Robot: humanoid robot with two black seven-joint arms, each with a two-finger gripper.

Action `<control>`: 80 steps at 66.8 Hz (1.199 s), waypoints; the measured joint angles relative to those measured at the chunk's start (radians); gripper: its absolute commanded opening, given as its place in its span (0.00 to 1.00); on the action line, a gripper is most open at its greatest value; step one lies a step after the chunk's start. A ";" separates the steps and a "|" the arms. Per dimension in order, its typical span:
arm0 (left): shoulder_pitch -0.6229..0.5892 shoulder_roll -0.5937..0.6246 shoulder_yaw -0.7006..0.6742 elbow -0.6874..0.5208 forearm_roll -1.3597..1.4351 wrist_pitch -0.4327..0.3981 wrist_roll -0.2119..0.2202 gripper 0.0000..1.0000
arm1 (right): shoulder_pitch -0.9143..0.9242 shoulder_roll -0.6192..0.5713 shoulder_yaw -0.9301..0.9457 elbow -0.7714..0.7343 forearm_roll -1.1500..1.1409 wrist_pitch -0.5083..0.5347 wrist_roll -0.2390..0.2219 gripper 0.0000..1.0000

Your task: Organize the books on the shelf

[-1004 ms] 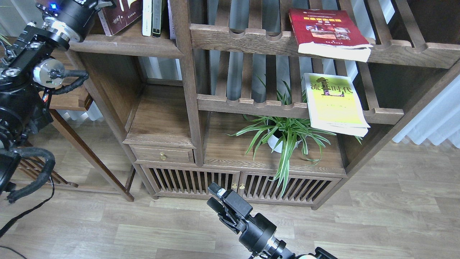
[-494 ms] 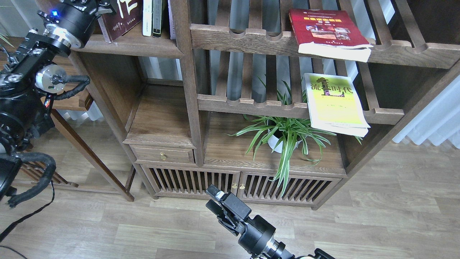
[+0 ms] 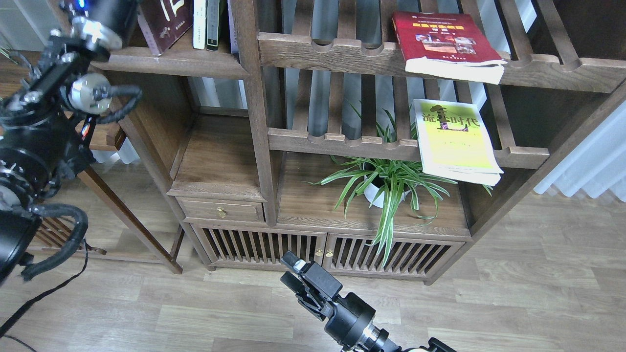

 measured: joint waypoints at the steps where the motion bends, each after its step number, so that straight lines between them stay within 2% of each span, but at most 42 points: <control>1: -0.001 0.000 0.000 -0.001 -0.001 0.000 0.000 0.65 | 0.000 0.000 0.000 0.000 0.000 0.000 0.000 0.98; 58: -0.056 -0.041 -0.021 -0.130 -0.015 0.007 0.000 0.68 | -0.004 0.000 0.000 0.000 -0.002 0.000 0.000 0.98; 69: -0.062 -0.046 -0.027 -0.163 -0.101 0.011 0.000 0.74 | -0.009 0.000 0.000 0.000 -0.002 0.000 0.000 0.98; 80: -0.033 -0.028 -0.030 -0.233 -0.218 0.003 0.000 0.76 | -0.010 0.000 -0.002 0.001 -0.003 0.000 0.000 0.98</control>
